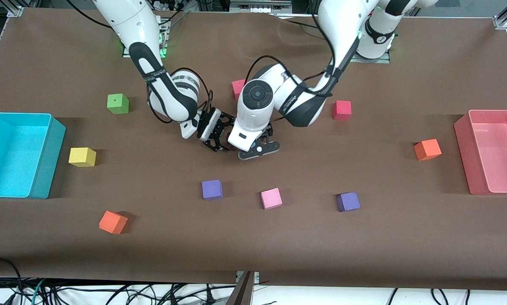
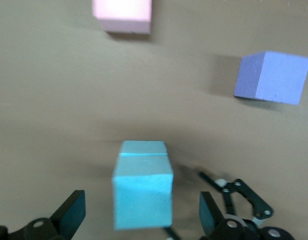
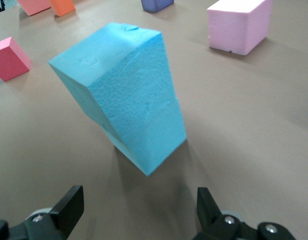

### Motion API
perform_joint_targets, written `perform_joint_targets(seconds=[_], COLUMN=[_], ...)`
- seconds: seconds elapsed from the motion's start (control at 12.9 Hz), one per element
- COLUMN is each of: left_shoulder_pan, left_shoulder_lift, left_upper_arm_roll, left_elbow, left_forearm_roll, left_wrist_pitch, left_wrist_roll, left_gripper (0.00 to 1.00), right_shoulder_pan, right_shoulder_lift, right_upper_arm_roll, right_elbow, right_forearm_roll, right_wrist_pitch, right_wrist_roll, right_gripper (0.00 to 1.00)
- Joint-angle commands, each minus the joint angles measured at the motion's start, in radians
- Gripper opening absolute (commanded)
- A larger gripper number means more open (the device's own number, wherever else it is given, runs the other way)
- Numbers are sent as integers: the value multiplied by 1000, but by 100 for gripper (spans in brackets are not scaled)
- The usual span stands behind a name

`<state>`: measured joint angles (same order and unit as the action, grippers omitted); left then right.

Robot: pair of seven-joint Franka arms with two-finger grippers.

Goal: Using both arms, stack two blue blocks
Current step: 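Open the left gripper to release the stacked cube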

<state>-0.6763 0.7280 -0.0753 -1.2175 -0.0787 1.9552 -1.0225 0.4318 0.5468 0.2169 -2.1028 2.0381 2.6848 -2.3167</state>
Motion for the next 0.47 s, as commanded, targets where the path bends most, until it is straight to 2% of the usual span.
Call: perform_joint_targets(seconds=[0.0, 0.23, 0.39], left_shoulder_pan=[62, 196, 315], left_shoulder_lift=[-129, -298, -425], left_upper_arm_roll=[0, -1, 0], left_elbow=[-33, -140, -221], left_forearm_roll=[-9, -16, -13], left_wrist_pitch=[-161, -265, -315], left_wrist_roll=[97, 238, 407], left_gripper=[100, 100, 100], right_shoulder_pan=[-16, -41, -60], right_shoulder_lift=[-151, -214, -251], right_upper_arm_roll=[2, 2, 2], right_elbow=[-137, -195, -215], right_forearm_roll=[10, -38, -117], right_wrist_pitch=[-42, -135, -160], right_wrist_roll=[122, 323, 502], right_gripper=[100, 100, 100])
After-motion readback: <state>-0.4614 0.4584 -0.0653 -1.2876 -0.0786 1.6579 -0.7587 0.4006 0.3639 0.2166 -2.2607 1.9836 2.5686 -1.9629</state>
